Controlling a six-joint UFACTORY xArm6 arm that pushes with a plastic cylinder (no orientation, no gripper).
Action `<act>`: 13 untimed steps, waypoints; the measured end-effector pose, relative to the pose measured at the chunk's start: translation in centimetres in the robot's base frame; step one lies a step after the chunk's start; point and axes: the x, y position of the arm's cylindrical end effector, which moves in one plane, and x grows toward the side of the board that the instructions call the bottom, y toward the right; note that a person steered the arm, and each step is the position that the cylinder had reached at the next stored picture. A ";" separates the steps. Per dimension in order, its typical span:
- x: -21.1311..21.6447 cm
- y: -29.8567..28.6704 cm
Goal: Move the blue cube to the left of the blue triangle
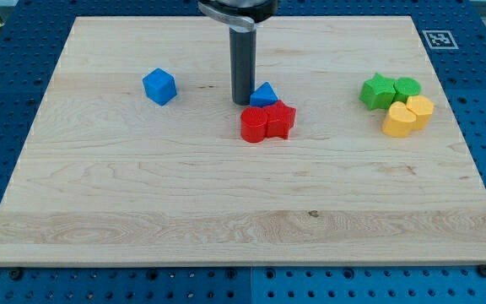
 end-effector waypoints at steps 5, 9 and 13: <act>-6.4 -4.6; -8.0 -7.3; -4.0 -15.5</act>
